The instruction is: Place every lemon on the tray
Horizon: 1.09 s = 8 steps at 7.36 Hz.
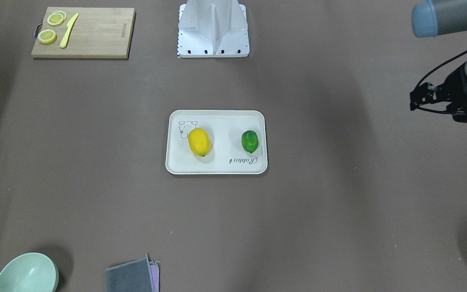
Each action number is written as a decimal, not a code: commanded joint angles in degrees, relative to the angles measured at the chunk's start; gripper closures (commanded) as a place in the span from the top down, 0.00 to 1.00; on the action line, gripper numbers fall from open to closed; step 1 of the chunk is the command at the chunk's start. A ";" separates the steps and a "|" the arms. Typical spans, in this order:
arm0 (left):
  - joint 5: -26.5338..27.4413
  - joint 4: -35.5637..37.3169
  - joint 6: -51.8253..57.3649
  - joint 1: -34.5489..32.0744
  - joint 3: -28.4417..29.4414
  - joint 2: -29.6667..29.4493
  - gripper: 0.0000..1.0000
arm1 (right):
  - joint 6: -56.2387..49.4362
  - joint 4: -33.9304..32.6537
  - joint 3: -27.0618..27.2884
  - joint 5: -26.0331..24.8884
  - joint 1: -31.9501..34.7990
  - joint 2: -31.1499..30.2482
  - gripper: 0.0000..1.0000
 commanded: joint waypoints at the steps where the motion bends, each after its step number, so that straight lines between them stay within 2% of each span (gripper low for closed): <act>1: -1.09 -0.91 11.64 -6.53 1.92 7.13 0.98 | 0.20 0.02 -0.11 0.32 0.05 -0.13 1.00; 4: -1.10 -4.32 26.94 -15.06 7.71 12.07 0.98 | 0.20 0.11 0.06 0.93 0.14 -0.40 1.00; 6: -0.66 -4.16 32.48 -19.02 12.63 11.56 0.98 | 0.20 0.11 0.06 0.85 0.23 -0.40 1.00; 8: -0.22 -3.03 33.22 -21.32 13.71 11.56 0.98 | 0.20 0.11 0.06 0.93 0.23 -0.40 1.00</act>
